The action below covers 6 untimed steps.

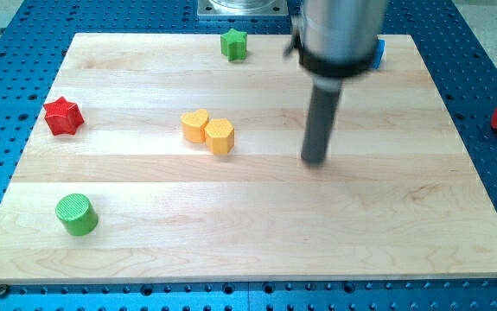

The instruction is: Place the green circle parallel to the red star

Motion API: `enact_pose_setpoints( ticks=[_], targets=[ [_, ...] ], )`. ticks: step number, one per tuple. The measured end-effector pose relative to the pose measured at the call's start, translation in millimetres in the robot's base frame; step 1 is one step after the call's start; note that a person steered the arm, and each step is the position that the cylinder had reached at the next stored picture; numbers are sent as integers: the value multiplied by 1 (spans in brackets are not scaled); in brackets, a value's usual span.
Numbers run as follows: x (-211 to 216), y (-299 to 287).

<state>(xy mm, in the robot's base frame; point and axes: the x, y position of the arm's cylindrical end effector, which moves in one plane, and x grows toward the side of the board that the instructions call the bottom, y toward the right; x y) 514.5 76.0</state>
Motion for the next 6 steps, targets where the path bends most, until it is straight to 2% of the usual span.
enact_pose_setpoints(
  ticks=[1, 2, 3, 4, 5, 6],
  targets=[
    [70, -134],
    [104, -264],
    [74, -291],
    [9, -224],
    [-57, -215],
    [-94, -216]
  ],
)
